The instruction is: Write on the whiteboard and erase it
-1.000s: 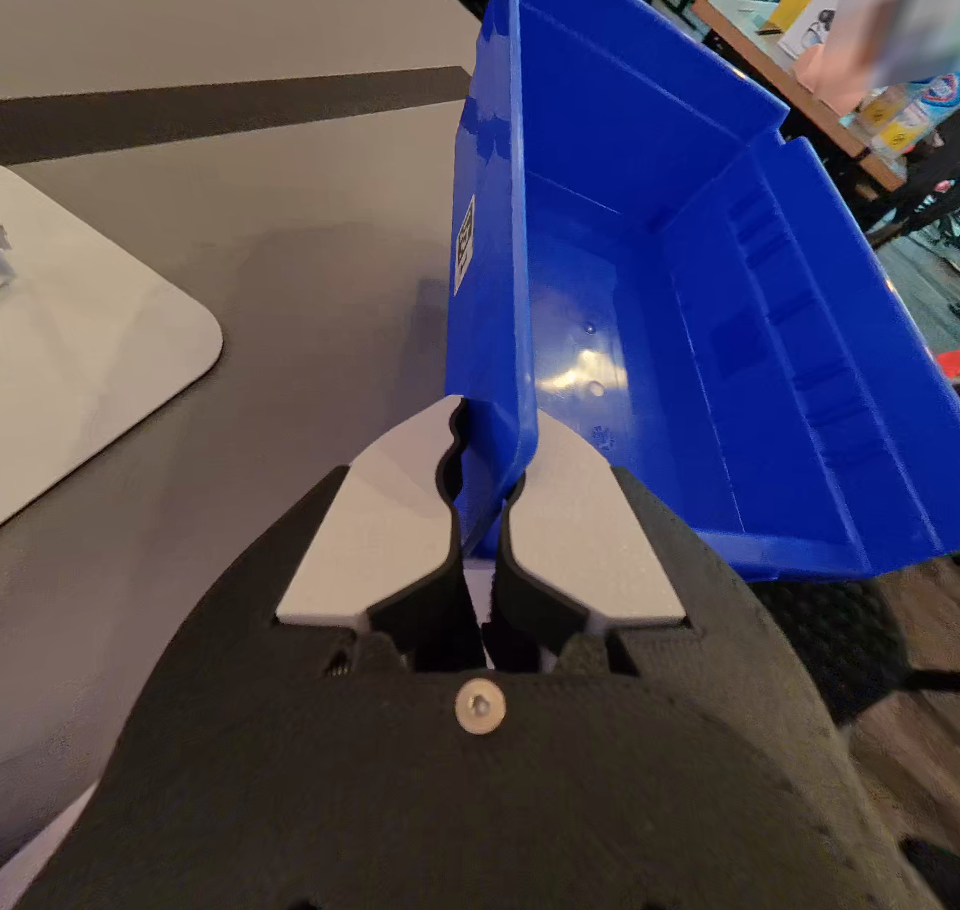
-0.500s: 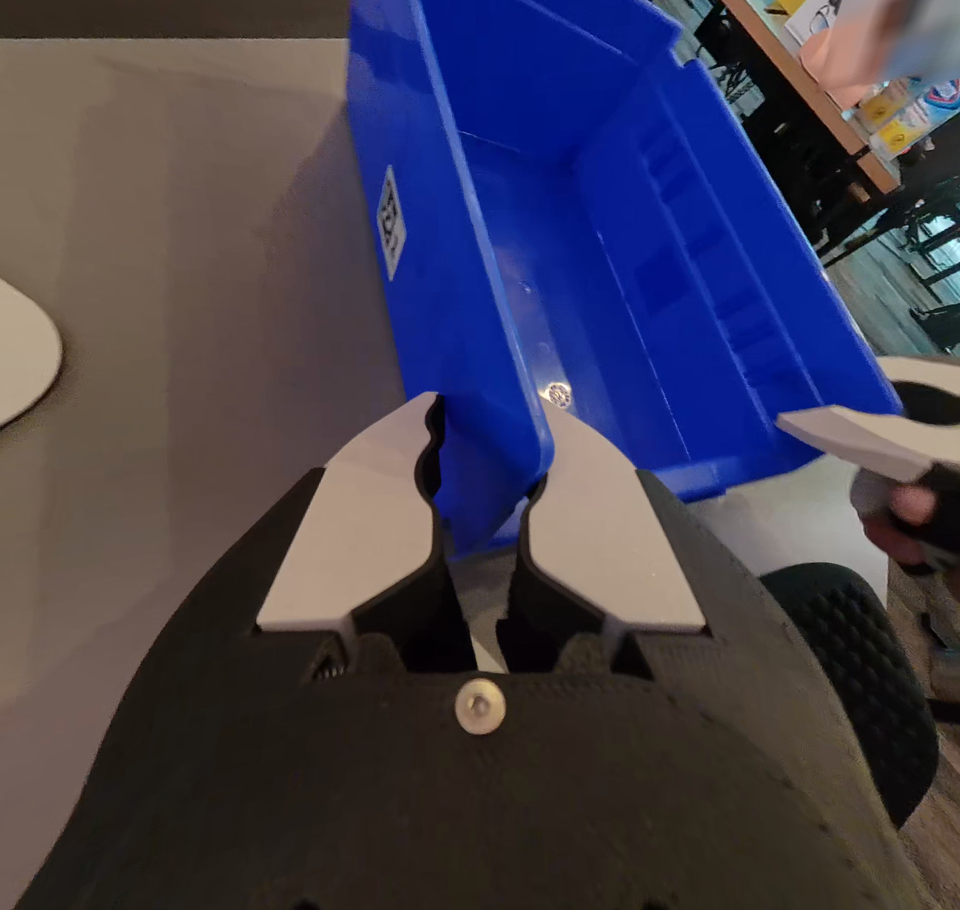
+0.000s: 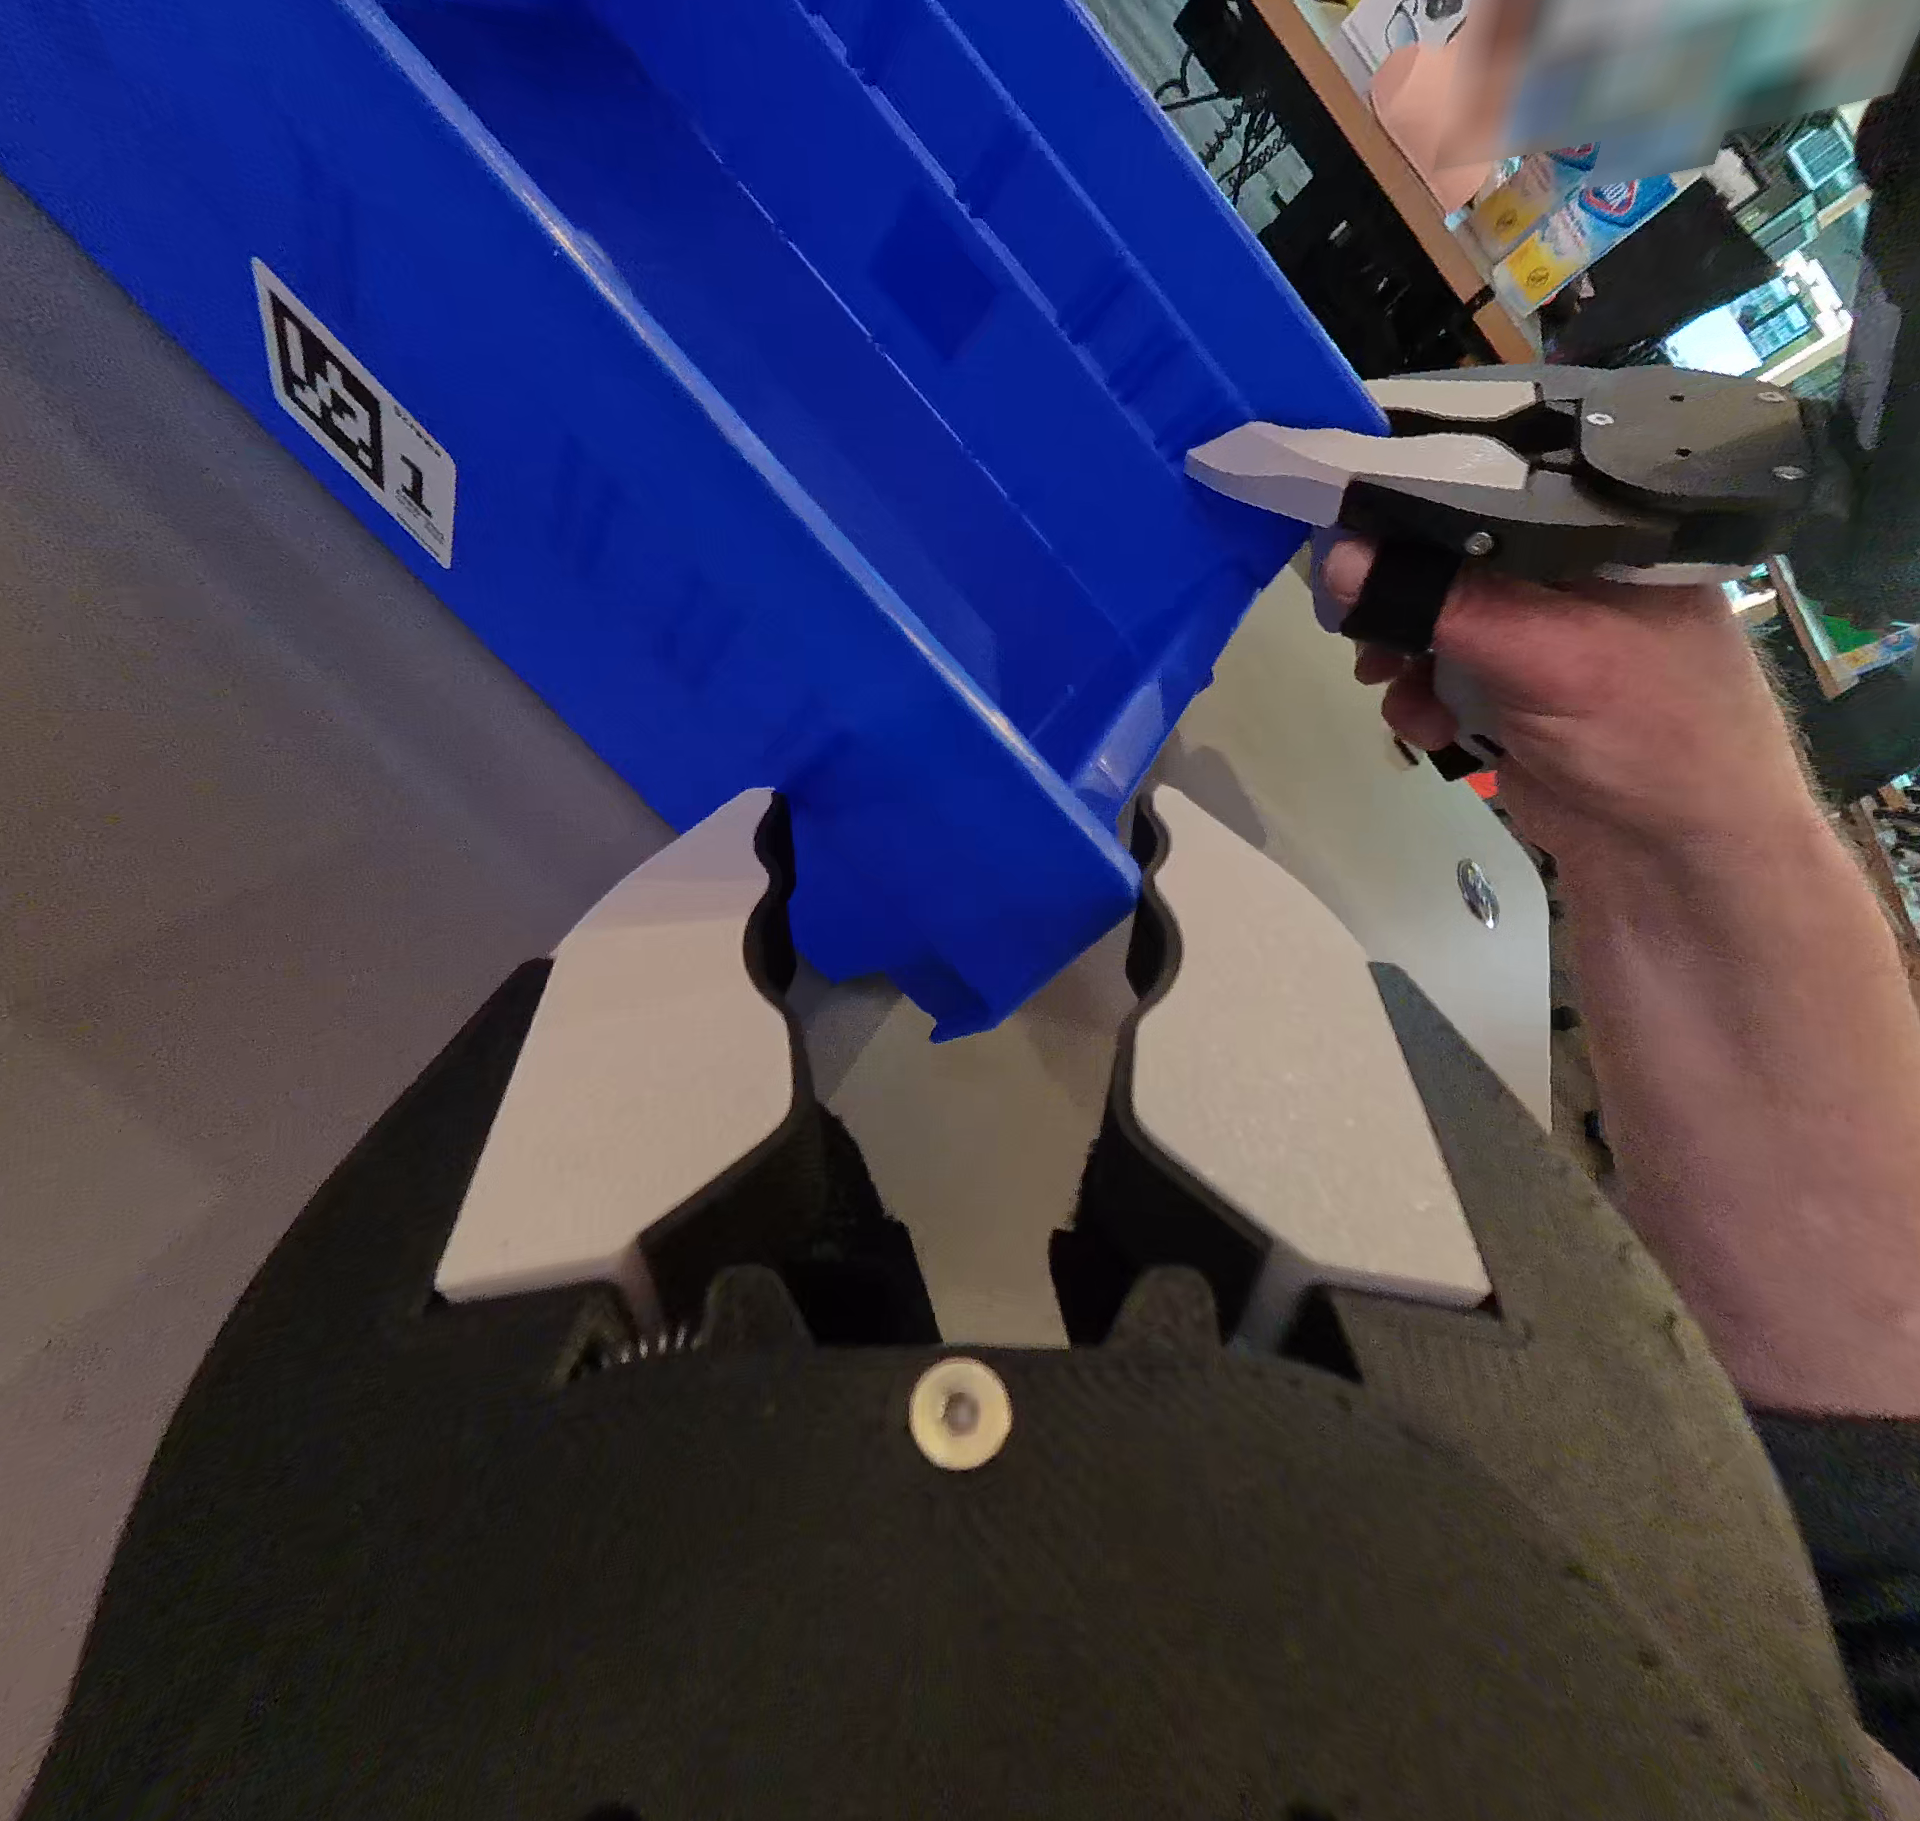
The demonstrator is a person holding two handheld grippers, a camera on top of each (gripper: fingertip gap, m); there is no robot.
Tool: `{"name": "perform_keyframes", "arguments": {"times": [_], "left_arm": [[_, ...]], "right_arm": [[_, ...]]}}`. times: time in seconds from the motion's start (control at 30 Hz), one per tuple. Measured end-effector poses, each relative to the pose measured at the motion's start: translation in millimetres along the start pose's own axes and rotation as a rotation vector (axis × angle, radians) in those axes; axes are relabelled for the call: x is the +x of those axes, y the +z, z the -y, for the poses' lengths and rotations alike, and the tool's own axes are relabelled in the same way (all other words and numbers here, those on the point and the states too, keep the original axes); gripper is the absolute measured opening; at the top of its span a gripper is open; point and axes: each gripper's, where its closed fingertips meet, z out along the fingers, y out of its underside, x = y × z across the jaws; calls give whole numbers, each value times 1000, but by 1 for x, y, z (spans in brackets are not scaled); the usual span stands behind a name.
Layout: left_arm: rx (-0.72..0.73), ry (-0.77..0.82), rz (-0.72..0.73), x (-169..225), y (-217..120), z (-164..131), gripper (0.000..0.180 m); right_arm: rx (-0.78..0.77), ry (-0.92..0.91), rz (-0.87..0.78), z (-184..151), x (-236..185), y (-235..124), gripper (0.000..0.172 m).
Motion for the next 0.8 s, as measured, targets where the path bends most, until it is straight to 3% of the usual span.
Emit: {"name": "perform_keyframes", "arguments": {"times": [0.57, 0.6, 0.67, 0.8], "left_arm": [[39, -77, -26, -25, 34, 47, 63], [39, -77, -30, -25, 32, 47, 65], [64, -77, -33, -21, 21, 48, 71], [95, 100, -36, 12, -37, 38, 72]], "right_arm": [[7, 9, -14, 35, 38, 47, 7], [-4, 10, 2, 33, 36, 48, 15], [9, 62, -2, 34, 39, 44, 46], [104, -4, -76, 47, 35, 3, 54]]}}
